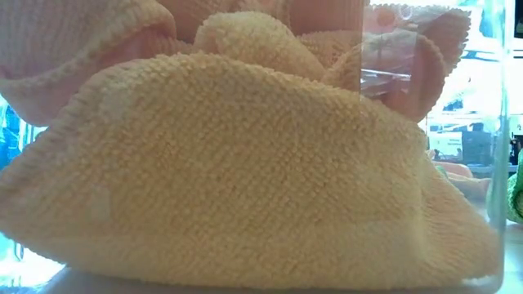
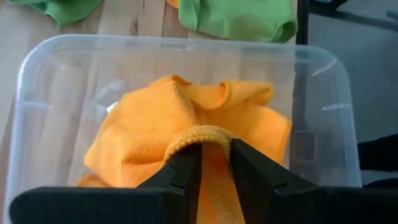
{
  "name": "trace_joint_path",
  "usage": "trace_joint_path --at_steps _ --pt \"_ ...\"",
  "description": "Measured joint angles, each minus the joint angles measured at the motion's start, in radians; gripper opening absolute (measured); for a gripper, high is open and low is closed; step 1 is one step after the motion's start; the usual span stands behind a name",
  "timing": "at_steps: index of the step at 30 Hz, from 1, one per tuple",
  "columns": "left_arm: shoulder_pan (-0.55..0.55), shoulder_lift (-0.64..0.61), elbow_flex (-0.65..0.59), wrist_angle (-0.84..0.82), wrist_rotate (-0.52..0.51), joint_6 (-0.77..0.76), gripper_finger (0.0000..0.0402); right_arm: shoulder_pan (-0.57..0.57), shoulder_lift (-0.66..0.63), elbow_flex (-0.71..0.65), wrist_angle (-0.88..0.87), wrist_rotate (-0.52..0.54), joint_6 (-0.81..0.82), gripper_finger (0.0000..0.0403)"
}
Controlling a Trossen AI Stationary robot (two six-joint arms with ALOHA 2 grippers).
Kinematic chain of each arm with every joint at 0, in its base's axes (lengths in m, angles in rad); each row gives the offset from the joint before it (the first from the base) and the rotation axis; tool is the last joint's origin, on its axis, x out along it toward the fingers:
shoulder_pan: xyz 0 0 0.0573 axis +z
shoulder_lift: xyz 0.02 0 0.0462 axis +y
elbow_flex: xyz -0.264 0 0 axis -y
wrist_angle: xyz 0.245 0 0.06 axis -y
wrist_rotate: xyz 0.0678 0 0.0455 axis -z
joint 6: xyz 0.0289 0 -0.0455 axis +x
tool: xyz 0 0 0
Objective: Sort microfiber towel by color & place in baskets
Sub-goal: Put the orange towel into the right transparent bin, then put the green towel into the left transparent bin
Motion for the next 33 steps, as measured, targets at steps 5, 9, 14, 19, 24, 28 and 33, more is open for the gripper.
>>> trace_joint_path --at_steps 5,9,14,19,24,28,33 --pt "0.0 -0.006 0.0 -0.007 0.01 0.011 0.0076 -0.001 0.0 0.0 -0.003 0.001 -0.017 0.0092" --pt "0.0 0.004 0.0 -0.015 0.141 0.065 0.0076 -0.001 0.0 0.0 -0.003 0.004 -0.023 0.0135" --pt "0.004 0.004 0.0 -0.136 0.076 -0.003 0.0076 -0.001 0.0 0.0 -0.005 0.005 -0.025 0.0168" --pt "0.005 0.004 0.0 -0.137 0.097 0.004 0.0076 -0.001 0.0 0.0 -0.009 -0.011 -0.042 0.0178" --pt "0.0 -0.003 0.0 -0.143 0.071 0.006 0.0076 -0.001 0.0 0.0 -0.047 -0.204 -0.121 0.0179" --pt "0.0 -0.003 0.0 -0.144 0.065 0.012 0.0076 -0.001 0.0 0.0 -0.101 -0.323 -0.108 0.0179" --pt "0.0 -0.003 0.0 -0.148 0.022 0.013 0.0076 -0.001 0.002 0.0 -0.164 -0.392 -0.087 0.0179"
